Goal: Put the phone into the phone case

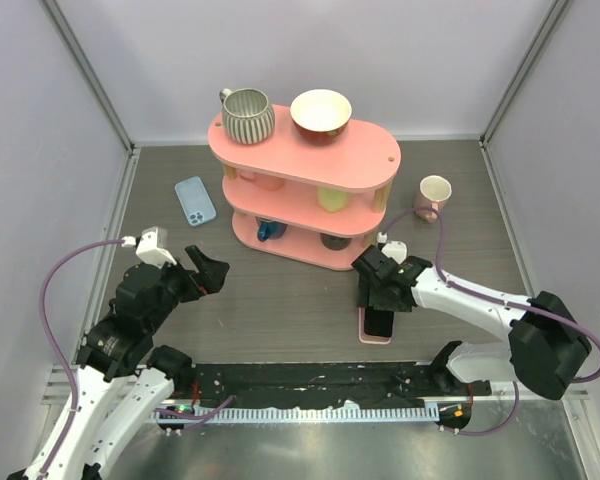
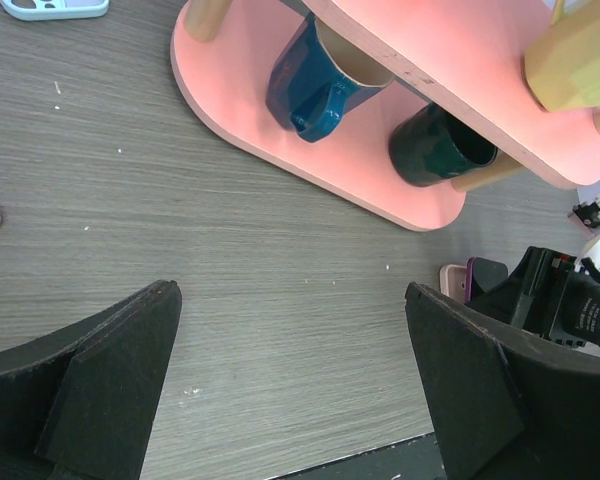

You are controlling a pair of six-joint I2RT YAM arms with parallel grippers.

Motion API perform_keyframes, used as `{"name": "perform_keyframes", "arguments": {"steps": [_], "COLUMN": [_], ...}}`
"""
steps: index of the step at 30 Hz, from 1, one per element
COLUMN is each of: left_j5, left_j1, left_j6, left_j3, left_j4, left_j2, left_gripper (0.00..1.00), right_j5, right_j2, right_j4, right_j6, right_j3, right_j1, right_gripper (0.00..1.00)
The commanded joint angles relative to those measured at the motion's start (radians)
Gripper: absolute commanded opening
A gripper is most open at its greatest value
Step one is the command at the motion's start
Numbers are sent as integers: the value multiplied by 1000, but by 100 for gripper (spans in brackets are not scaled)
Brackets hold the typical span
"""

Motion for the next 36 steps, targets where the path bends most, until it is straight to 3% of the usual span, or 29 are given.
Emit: {"name": "perform_keyframes", "arguments": {"steps": [1, 9, 21, 25, 36], "left_j5": [10, 7, 5, 5, 17], "left_j1": [4, 5, 5, 5, 4], "left_j6": [8, 8, 7, 7, 8], "left_j3": [-2, -3, -3, -3, 0], "left_j4": [46, 48, 48, 48, 46], "left_j2": [-6, -4, 0, 8, 20], "left_gripper": [100, 100, 100, 100, 99], "right_j5": [8, 10, 7, 11, 71], "right_j2": [9, 21, 51, 23, -21], "right_j4": [58, 46, 60, 55, -27], "right_j6": [27, -1, -38, -33, -55], "right_j3": [-1, 20, 19, 26, 71], "right_j1": [-3, 9, 29, 29, 28], "right_gripper": [54, 66, 72, 83, 82]}}
